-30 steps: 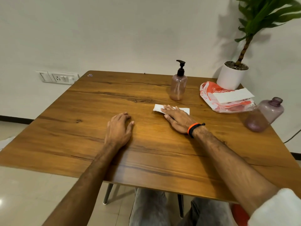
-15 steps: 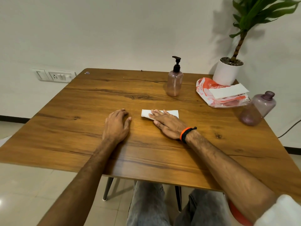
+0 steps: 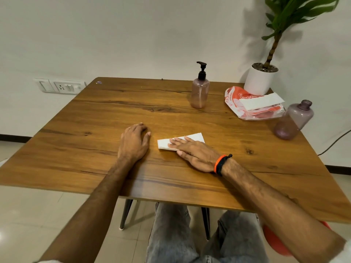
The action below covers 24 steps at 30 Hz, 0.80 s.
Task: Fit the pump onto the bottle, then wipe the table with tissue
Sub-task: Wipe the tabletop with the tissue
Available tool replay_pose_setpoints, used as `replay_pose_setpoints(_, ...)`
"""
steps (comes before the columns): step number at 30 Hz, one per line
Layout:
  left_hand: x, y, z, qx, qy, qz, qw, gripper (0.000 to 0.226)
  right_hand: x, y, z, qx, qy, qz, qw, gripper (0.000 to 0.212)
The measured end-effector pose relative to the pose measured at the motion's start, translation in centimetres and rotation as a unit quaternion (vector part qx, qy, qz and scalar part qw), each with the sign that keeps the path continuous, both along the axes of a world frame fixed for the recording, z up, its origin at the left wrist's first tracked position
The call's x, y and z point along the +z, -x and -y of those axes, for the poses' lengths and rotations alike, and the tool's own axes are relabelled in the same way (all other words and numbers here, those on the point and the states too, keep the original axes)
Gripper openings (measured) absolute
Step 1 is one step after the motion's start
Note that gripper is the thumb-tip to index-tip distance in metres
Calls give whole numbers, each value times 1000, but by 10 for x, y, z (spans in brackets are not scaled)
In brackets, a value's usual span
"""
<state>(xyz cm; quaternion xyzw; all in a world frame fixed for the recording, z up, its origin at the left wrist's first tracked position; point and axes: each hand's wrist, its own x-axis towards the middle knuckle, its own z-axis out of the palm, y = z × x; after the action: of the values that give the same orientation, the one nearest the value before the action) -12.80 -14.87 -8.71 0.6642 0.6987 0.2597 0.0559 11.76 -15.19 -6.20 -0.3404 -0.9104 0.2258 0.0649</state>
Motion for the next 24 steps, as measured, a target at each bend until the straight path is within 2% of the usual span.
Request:
replay_pose_setpoints(5,-1,-1,-1,4,-4,-3,1000,38,0,-2,18,23,42,-11,999,43)
replay_pose_setpoints(7,-1,-1,0,6,-3,-3,1000,38,2,-3,23,-3,112,-30,993,41)
replay_pose_setpoints(9,0,-1,0,4,-1,-3,1000,38,7,-2,25,-31,203,-90,974,37)
replay_pose_setpoints(10,0,-1,0,3,0,-5,1000,38,11,-1,26,-47,261,-149,952,35)
replay_pose_setpoints(11,0,-1,0,4,1,-6,1000,39,15,1,27,-71,330,-222,915,35)
replay_pose_setpoints(14,0,-2,1,8,3,-7,1000,40,24,4,20,-130,523,-439,719,44)
replay_pose_setpoints(15,0,-2,1,11,0,-5,1000,39,28,3,15,-139,547,-478,673,45)
replay_pose_setpoints(16,0,-2,0,13,0,-3,1000,38,31,3,10,-147,559,-500,645,43)
replay_pose_setpoints(21,-3,0,-2,5,-3,0,1000,38,34,-4,-14,-219,545,-543,601,34)
replay_pose_setpoints(23,-3,1,-1,3,-2,1,1000,37,36,-8,-22,-254,522,-548,602,31)
replay_pose_setpoints(24,-3,2,-1,2,0,1,1000,38,37,-9,-27,-267,505,-543,615,29)
